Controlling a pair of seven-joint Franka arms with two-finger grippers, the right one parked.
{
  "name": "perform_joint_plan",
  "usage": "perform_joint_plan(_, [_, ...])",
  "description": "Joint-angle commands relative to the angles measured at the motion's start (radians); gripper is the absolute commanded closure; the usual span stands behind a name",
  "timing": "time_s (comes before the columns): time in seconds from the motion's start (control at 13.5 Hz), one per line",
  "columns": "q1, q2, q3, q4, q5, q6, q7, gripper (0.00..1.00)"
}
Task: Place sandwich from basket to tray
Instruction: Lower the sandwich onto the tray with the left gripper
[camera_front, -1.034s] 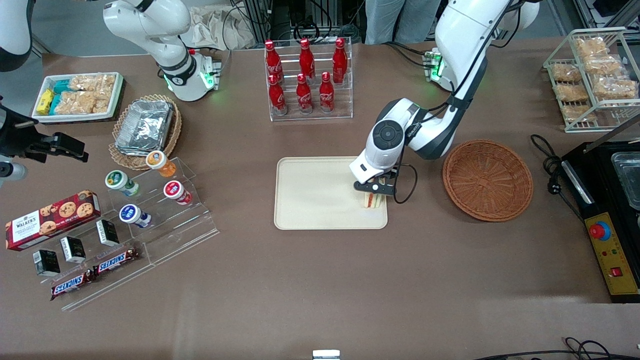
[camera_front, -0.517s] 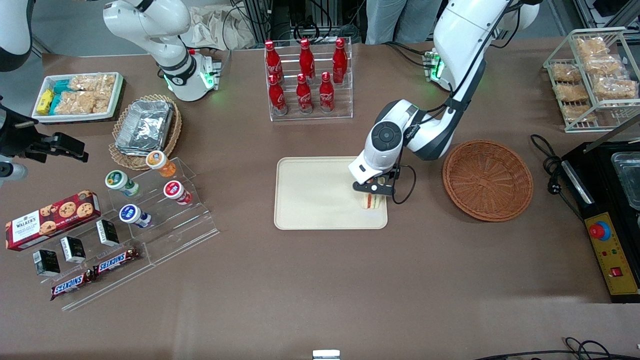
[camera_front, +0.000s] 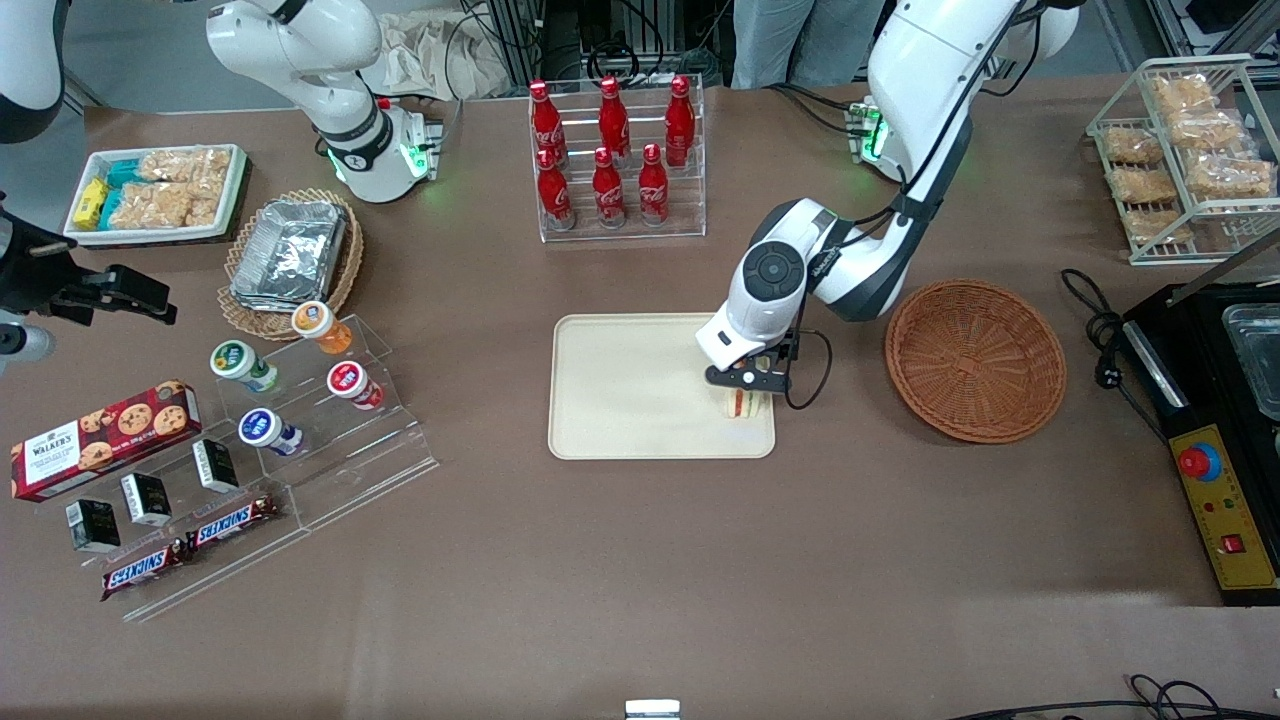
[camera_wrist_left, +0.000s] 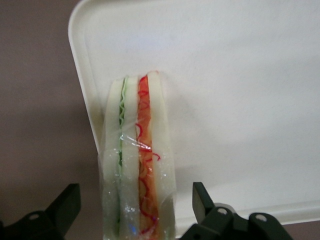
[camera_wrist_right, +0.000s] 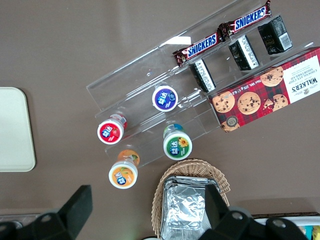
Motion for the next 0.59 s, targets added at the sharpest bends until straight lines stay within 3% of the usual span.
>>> perform_joint_plan(0.0, [0.002, -0.093, 0.009, 0.004, 0.017, -0.051, -0.031, 0.01])
perform_joint_plan(0.52, [0.122, -0.156, 0.007, 0.256, -0.004, -0.379, 0.036, 0.01])
